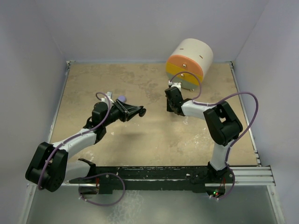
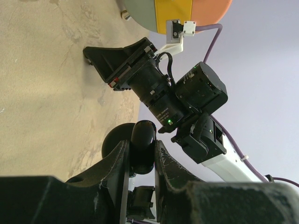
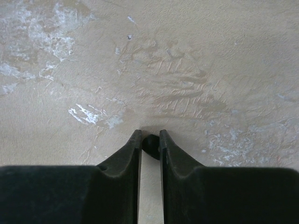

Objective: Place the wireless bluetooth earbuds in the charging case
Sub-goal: Pick up the earbud from the center of the board, then place the earbud in the charging case.

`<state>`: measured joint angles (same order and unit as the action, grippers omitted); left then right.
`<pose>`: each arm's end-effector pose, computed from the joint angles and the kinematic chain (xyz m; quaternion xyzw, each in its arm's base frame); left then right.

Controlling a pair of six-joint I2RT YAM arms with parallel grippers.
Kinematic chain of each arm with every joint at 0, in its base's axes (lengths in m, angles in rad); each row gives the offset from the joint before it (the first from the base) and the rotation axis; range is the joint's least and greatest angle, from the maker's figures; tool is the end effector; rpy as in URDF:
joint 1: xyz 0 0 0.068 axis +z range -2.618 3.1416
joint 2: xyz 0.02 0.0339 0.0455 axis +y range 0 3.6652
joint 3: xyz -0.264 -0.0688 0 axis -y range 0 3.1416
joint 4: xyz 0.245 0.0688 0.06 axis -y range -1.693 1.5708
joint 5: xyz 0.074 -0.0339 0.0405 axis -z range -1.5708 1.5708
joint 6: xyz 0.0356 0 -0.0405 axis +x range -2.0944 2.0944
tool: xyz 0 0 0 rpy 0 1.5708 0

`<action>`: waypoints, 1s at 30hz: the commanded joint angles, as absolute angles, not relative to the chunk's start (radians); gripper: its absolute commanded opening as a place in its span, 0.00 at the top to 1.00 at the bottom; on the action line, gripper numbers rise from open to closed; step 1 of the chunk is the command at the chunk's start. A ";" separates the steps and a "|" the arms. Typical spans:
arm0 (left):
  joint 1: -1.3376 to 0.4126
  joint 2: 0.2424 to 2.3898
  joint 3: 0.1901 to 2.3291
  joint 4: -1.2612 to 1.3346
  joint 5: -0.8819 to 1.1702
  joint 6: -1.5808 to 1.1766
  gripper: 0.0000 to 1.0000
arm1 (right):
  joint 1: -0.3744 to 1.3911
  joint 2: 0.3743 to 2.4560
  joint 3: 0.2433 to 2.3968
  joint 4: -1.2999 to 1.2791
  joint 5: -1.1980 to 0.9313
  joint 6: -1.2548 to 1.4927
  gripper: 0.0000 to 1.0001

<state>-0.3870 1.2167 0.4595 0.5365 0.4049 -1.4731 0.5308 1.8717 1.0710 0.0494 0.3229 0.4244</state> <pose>0.2279 -0.1080 0.2131 -0.2876 0.7196 -0.5846 0.2401 0.3426 0.1880 0.1580 0.0158 0.9074 0.0498 0.4170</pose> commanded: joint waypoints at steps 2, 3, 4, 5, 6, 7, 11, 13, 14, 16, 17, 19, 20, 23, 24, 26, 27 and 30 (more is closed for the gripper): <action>-0.379 1.206 0.450 0.583 0.411 -1.455 1.00 | 0.528 1.924 1.045 -0.089 0.305 0.425 0.86; -0.380 1.205 0.450 0.583 0.411 -1.455 1.00 | 0.528 1.921 1.049 -0.090 0.308 0.425 0.88; -0.379 1.204 0.450 0.583 0.411 -1.454 1.00 | 0.528 1.919 1.055 -0.093 0.312 0.425 0.90; -0.380 1.204 0.450 0.583 0.410 -1.455 1.00 | 0.528 1.916 1.064 -0.097 0.317 0.425 0.92; -0.380 1.203 0.450 0.583 0.411 -1.454 1.00 | 0.528 1.904 1.073 -0.100 0.321 0.425 0.93; -0.380 1.205 0.449 0.583 0.411 -1.454 1.00 | 0.528 1.890 1.081 -0.098 0.322 0.424 0.95; -0.380 1.205 0.448 0.582 0.412 -1.451 1.00 | 0.527 1.807 1.114 -0.062 0.280 0.415 0.98; -0.380 1.206 0.447 0.584 0.413 -1.451 1.00 | 0.528 1.761 1.129 -0.031 0.239 0.414 0.99; -0.380 1.205 0.446 0.588 0.413 -1.452 1.00 | 0.528 1.743 1.137 -0.020 0.216 0.414 0.99; -0.381 1.204 0.443 0.590 0.413 -1.452 1.00 | 0.528 1.717 1.154 -0.004 0.183 0.417 0.99; -0.381 1.204 0.442 0.591 0.413 -1.452 1.00 | 0.528 1.704 1.160 0.004 0.168 0.418 0.99; -0.381 1.204 0.440 0.595 0.410 -1.452 1.00 | 0.528 1.679 1.163 0.029 0.130 0.420 1.00; -0.380 1.207 0.440 0.606 0.408 -1.453 1.00 | 0.528 1.665 1.162 0.044 0.113 0.421 1.00; -0.381 1.228 0.432 0.660 0.400 -1.467 1.00 | 0.528 1.625 1.150 0.091 0.066 0.429 1.00; -0.381 1.241 0.429 0.686 0.398 -1.478 1.00 | 0.528 1.606 1.144 0.108 0.050 0.430 1.00; -0.382 1.272 0.422 0.762 0.389 -1.504 1.00 | 0.528 1.574 1.129 0.144 0.025 0.432 1.00; -0.382 1.292 0.417 0.801 0.382 -1.518 1.00 | 0.528 1.559 1.122 0.165 0.023 0.434 1.00; -0.385 1.348 0.410 0.910 0.356 -1.558 1.00 | 0.528 1.519 1.105 0.225 0.021 0.440 1.00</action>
<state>-0.3866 1.2911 0.4244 0.6880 0.3916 -1.5009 0.5297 1.5917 1.1194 0.1040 0.0666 0.4278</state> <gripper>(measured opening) 0.223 0.197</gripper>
